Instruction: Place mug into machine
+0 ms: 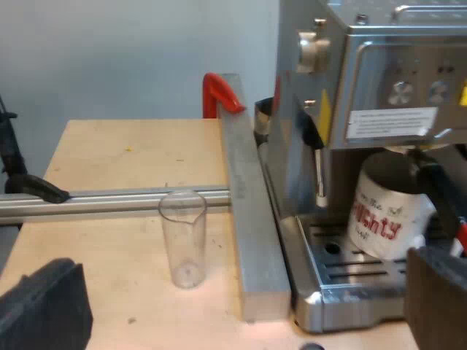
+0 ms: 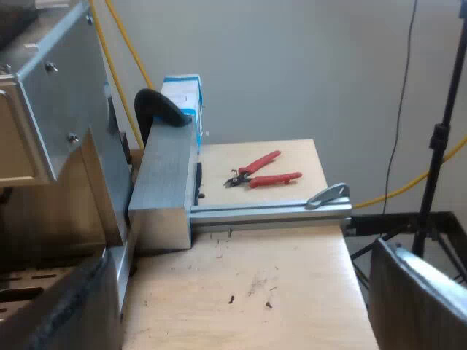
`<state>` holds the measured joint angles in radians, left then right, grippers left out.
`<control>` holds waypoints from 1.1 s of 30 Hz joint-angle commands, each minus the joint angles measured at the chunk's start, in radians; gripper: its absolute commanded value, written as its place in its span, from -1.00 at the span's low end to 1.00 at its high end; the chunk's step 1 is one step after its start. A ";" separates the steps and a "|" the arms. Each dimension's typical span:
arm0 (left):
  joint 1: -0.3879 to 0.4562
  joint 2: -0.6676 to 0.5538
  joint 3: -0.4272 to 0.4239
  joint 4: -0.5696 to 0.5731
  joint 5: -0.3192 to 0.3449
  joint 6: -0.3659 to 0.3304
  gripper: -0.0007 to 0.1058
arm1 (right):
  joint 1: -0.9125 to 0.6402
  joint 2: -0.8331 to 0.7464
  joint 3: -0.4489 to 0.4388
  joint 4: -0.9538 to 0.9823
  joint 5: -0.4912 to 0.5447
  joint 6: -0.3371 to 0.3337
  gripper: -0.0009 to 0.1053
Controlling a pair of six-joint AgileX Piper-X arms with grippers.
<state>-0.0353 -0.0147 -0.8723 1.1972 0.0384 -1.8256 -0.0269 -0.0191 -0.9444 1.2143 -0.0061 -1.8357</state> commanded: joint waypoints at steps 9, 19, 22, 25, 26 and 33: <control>0.001 -0.137 0.213 -0.183 -0.093 -0.002 0.68 | -0.001 -0.033 0.247 -0.189 -0.009 -0.009 0.35; 0.001 -0.135 0.343 -0.179 -0.092 -0.002 0.68 | -0.001 -0.032 0.432 -0.215 -0.009 -0.009 0.35; 0.001 -0.135 0.355 -0.171 -0.091 -0.002 0.68 | -0.001 -0.032 0.432 -0.215 -0.009 -0.009 0.35; 0.001 -0.135 0.355 -0.171 -0.091 -0.002 0.68 | -0.001 -0.032 0.432 -0.215 -0.006 -0.009 0.35; 0.001 -0.135 0.355 -0.171 -0.091 -0.002 0.68 | -0.001 -0.032 0.432 -0.215 -0.006 -0.009 0.35; 0.001 -0.135 0.369 -0.198 -0.095 -0.002 0.68 | -0.001 -0.032 0.432 -0.215 -0.006 -0.009 0.35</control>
<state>-0.0353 -0.0127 -0.5012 1.0060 -0.0433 -1.8246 -0.0269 -0.0127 -0.5060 1.0120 -0.0103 -1.8381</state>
